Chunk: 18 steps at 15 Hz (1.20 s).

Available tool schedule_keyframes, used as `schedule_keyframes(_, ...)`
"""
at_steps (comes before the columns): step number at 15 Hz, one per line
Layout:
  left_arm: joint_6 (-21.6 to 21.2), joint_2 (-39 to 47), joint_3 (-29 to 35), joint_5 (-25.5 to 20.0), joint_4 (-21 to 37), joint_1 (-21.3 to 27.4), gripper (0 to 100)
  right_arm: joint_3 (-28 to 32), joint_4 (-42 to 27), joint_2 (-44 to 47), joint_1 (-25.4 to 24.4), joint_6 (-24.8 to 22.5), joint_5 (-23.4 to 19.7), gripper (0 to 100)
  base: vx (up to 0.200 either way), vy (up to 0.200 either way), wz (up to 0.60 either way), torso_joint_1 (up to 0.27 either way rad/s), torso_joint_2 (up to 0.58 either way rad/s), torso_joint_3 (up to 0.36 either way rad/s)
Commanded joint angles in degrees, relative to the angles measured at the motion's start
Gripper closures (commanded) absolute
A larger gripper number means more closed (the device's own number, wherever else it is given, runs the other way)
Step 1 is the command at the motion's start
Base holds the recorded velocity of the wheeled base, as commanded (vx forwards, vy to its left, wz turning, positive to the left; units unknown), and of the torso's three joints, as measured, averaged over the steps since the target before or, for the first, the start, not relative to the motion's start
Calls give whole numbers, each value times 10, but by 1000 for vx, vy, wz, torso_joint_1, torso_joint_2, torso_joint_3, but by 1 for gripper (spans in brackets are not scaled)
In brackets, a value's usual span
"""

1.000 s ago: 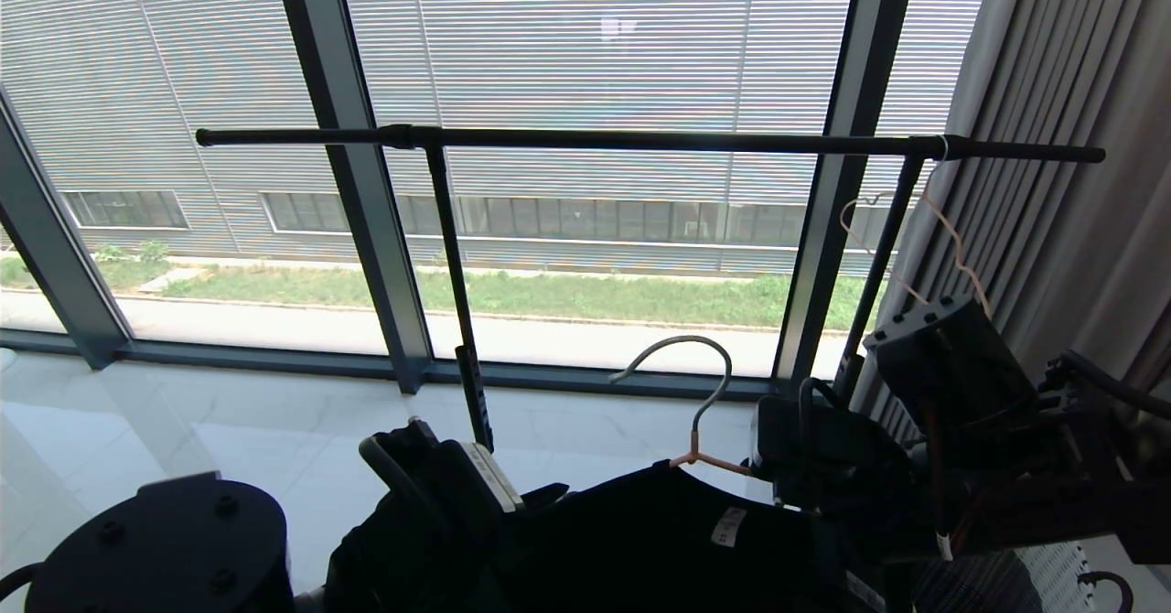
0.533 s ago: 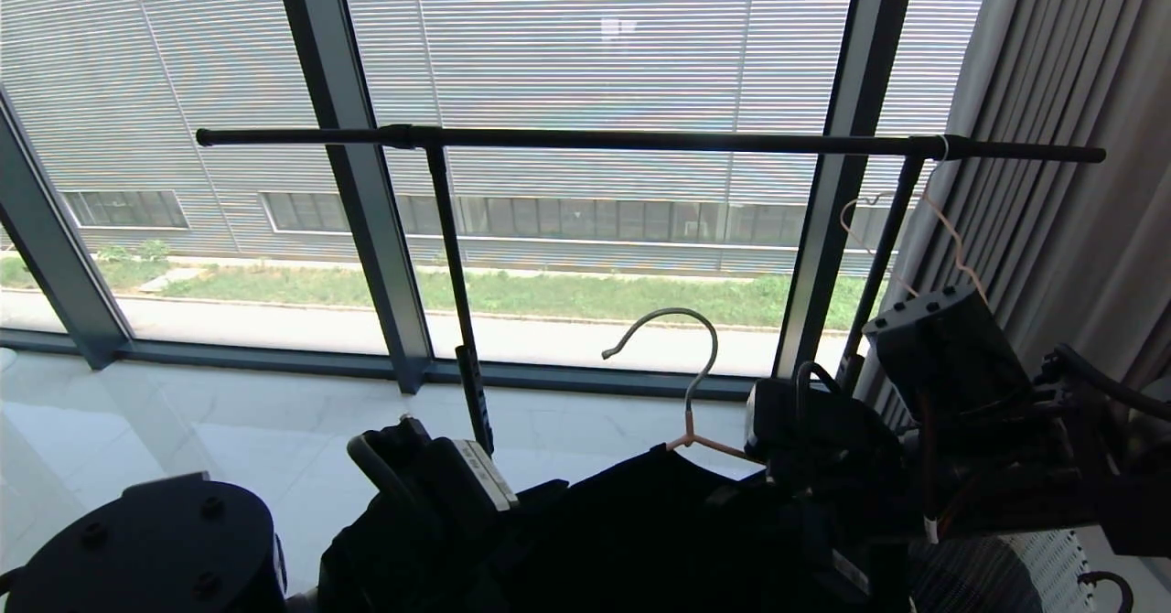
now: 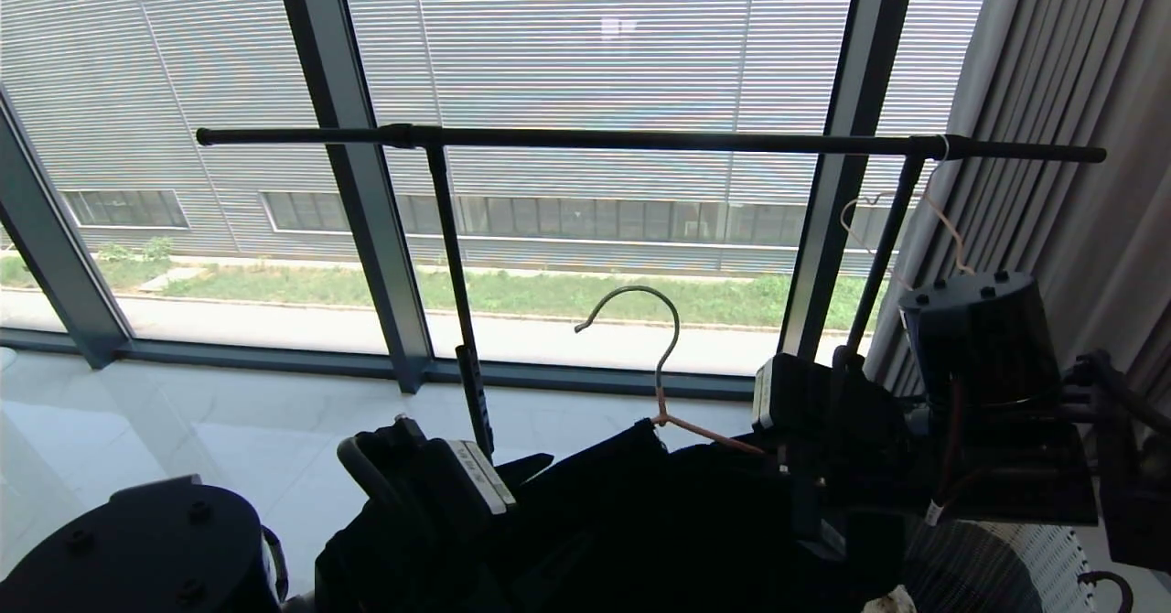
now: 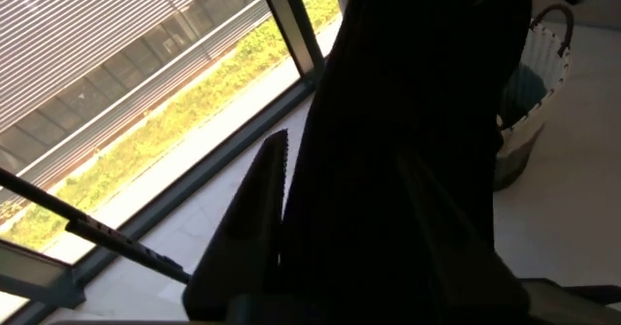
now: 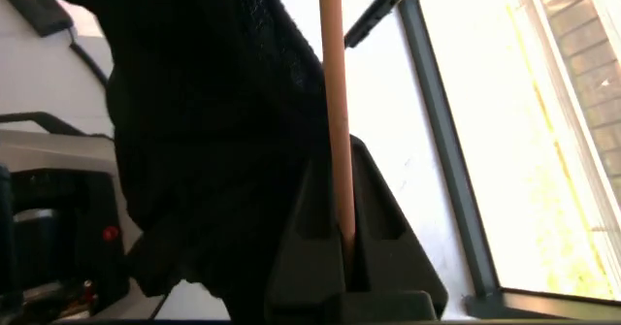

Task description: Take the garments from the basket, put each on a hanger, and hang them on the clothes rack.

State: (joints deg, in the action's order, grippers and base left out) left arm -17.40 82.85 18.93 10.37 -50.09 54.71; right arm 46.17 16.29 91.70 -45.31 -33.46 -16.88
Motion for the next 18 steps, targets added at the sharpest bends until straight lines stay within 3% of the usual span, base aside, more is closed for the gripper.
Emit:
schedule_keyframes(1, 0, 0, 0, 2, -1, -7, 0, -34, 32, -19, 10, -33, -2, 100, 0, 0, 0, 0, 0, 0)
schedule_keyframes(5, 1, 1, -2, 16, -1, -43, 0, -94, 118, -44, 36, -85, -6, 100, 0, 0, 0, 0, 0, 0)
schedule_keyframes(9, 3, 5, -29, 9, -1, -138, 0, -112, 176, -54, 78, -138, -40, 100, 0, 0, 0, 0, 0, 0)
schedule_keyframes(12, 1, 26, -36, -63, -1, -218, 0, -113, 176, -79, 94, -138, -61, 100, 0, 0, 0, 0, 0, 0)
schedule_keyframes(15, -3, 31, -41, -118, -1, -233, 0, -113, 176, -96, 110, -136, -65, 100, 0, 0, 0, 0, 0, 0)
schedule_keyframes(18, -45, 69, -53, -127, -3, -253, 0, -112, 176, -101, 109, -136, -75, 100, 0, 0, 0, 0, 0, 0)
